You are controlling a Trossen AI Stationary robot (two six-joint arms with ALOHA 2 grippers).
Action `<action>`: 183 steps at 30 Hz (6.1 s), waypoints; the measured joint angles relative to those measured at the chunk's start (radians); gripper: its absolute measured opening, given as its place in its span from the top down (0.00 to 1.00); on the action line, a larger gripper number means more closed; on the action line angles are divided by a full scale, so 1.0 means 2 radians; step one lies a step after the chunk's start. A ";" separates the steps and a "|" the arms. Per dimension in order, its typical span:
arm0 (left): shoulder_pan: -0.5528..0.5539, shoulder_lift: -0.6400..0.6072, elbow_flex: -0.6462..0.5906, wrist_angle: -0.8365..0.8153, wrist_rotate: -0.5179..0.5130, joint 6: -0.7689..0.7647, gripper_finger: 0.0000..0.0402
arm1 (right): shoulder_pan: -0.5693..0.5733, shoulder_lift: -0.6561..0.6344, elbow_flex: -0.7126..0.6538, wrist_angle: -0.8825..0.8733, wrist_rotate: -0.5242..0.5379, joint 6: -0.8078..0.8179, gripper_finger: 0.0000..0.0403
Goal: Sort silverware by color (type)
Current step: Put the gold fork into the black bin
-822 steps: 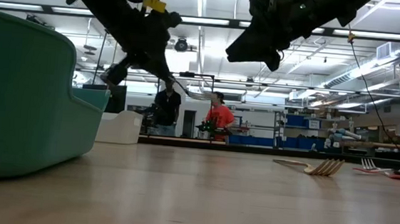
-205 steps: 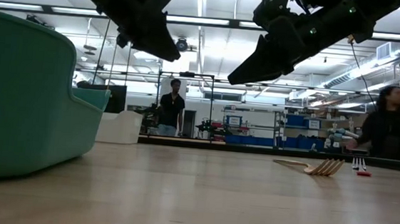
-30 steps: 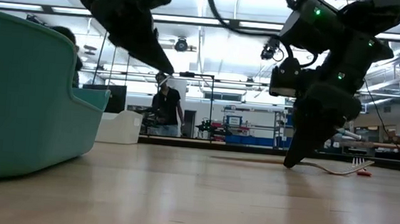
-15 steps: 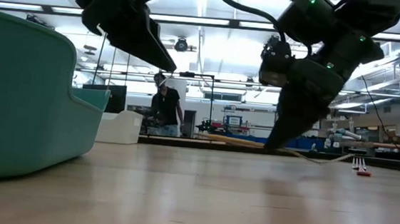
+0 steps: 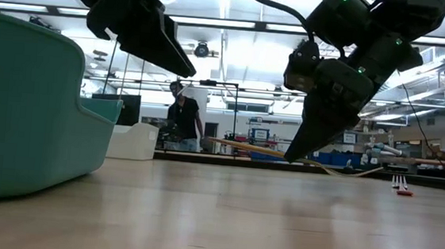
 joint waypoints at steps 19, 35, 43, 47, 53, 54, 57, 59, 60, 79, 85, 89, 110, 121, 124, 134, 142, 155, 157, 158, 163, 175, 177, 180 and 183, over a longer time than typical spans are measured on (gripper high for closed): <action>-0.031 -0.017 0.066 -0.126 -0.024 -0.004 0.49 | 0.002 -0.026 0.001 0.027 0.032 -0.015 0.94; -0.066 0.023 0.089 -0.130 -0.055 0.019 0.49 | 0.002 -0.024 0.001 0.065 0.068 -0.018 0.93; -0.076 0.069 0.147 -0.155 -0.064 0.023 0.49 | 0.002 -0.024 0.001 0.070 0.066 -0.017 0.93; -0.076 0.091 0.179 -0.191 -0.065 0.025 0.49 | 0.002 -0.024 0.000 0.073 0.063 -0.013 0.93; -0.076 0.116 0.209 -0.205 -0.066 0.046 0.49 | 0.002 -0.024 0.000 0.074 0.062 -0.006 0.93; -0.076 0.120 0.214 -0.207 -0.066 0.049 0.49 | 0.002 -0.024 0.000 0.074 0.062 -0.005 0.93; -0.076 0.130 0.228 -0.218 -0.069 0.060 0.49 | 0.002 -0.024 0.000 0.075 0.062 -0.002 0.93; -0.076 0.138 0.236 -0.218 -0.076 0.067 0.49 | 0.002 -0.024 0.000 0.076 0.062 0.004 0.93; -0.076 0.140 0.238 -0.222 -0.079 0.071 0.49 | 0.002 -0.024 0.000 0.078 0.063 0.006 0.93; -0.051 0.214 0.239 -0.196 -0.212 0.294 0.49 | 0.004 -0.024 0.000 0.120 0.024 0.085 0.93; -0.042 0.214 0.240 -0.184 -0.214 0.311 0.52 | 0.004 -0.024 0.000 0.136 0.010 0.087 0.93; -0.041 0.214 0.240 -0.183 -0.213 0.324 0.60 | 0.004 -0.024 0.000 0.137 0.010 0.089 0.93; -0.036 0.213 0.240 -0.186 -0.202 0.352 0.92 | 0.007 -0.024 0.000 0.152 -0.004 0.090 0.93; -0.042 0.212 0.240 -0.185 -0.192 0.344 0.94 | 0.007 -0.024 0.000 0.151 0.000 0.070 0.89; -0.043 0.212 0.240 -0.190 -0.188 0.329 0.94 | 0.007 -0.024 0.000 0.154 0.004 0.067 0.84; -0.047 0.212 0.240 -0.243 -0.161 0.283 0.94 | 0.008 -0.024 0.000 0.153 -0.016 0.056 0.68; -0.061 0.212 0.239 -0.267 -0.156 0.257 0.94 | 0.008 -0.024 0.000 0.152 -0.025 0.049 0.56; -0.080 0.161 0.239 -0.335 -0.112 0.201 0.94 | 0.008 -0.026 0.000 0.168 -0.036 0.026 0.51; -0.084 0.155 0.240 -0.352 -0.106 0.199 0.94 | 0.008 -0.028 0.000 0.172 -0.040 0.021 0.51; -0.086 0.152 0.240 -0.370 -0.101 0.196 0.94 | 0.008 -0.028 0.000 0.179 -0.041 0.019 0.51; -0.093 0.149 0.239 -0.424 -0.086 0.145 0.94 | 0.008 -0.036 0.000 0.177 -0.041 0.012 0.51; -0.122 0.139 0.246 -0.467 -0.059 0.093 0.94 | 0.006 -0.041 0.000 0.168 -0.040 0.000 0.51; -0.127 0.133 0.252 -0.482 -0.057 0.075 0.94 | 0.006 -0.041 0.000 0.165 -0.040 0.000 0.51; -0.128 0.122 0.260 -0.492 -0.046 0.049 0.94 | 0.006 -0.041 0.000 0.164 -0.040 -0.005 0.51; -0.129 0.108 0.262 -0.502 -0.030 0.000 0.94 | 0.004 -0.041 0.000 0.160 -0.038 -0.008 0.51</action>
